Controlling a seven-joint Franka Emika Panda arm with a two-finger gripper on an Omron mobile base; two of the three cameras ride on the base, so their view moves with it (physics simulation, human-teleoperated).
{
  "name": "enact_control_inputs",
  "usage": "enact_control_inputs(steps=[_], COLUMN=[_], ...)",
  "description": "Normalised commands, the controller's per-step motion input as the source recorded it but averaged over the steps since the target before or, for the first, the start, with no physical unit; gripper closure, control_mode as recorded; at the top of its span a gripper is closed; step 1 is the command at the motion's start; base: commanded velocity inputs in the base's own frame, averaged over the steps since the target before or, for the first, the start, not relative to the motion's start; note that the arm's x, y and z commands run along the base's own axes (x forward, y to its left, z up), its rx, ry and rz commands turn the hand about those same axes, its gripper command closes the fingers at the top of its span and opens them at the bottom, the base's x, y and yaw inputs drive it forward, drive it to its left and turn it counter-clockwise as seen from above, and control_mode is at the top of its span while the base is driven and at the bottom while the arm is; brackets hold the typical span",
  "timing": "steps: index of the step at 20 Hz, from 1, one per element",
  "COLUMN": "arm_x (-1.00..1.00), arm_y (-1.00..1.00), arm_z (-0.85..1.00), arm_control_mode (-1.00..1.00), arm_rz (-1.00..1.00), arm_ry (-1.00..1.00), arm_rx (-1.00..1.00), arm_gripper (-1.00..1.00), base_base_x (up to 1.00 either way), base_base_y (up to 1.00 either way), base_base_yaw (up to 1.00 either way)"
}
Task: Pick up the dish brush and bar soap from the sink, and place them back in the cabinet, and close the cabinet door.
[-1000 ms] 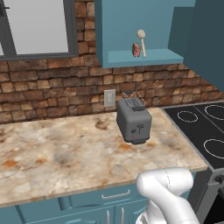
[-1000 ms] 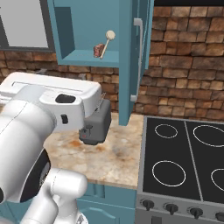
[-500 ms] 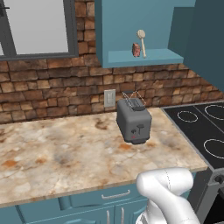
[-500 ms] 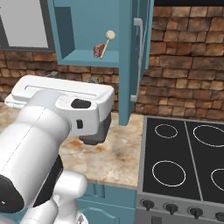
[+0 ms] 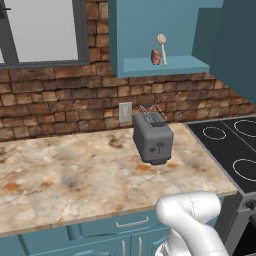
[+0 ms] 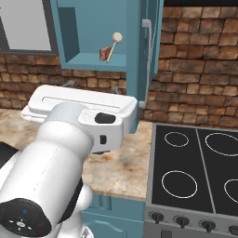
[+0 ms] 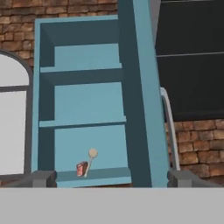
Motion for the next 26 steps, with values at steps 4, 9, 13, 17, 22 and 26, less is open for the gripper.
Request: enact_control_inputs(steps=[4,9,13,17,22,26], arm_x=[0.00,0.00,0.00,0.01,0.05,0.04], arm_y=[-0.20,-0.14,-0.12,-0.08,-0.08,-0.12], arm_z=[-0.01,-0.04,-0.08,-0.13,-0.08,-0.02], arm_control_mode=[-1.00,-1.00,-1.00,-1.00,-1.00,-1.00], arm_rz=[0.00,0.00,0.00,0.00,0.00,0.00], arm_ry=[0.00,0.00,0.00,0.00,0.00,0.00], arm_rx=[0.00,0.00,0.00,0.00,0.00,0.00], arm_gripper=[-1.00,-1.00,-1.00,-1.00,-1.00,-1.00], base_base_x=[0.00,0.00,0.00,0.00,0.00,0.00], base_base_y=[0.00,0.00,0.00,0.00,0.00,0.00], base_base_yaw=[0.00,0.00,0.00,0.00,0.00,0.00])
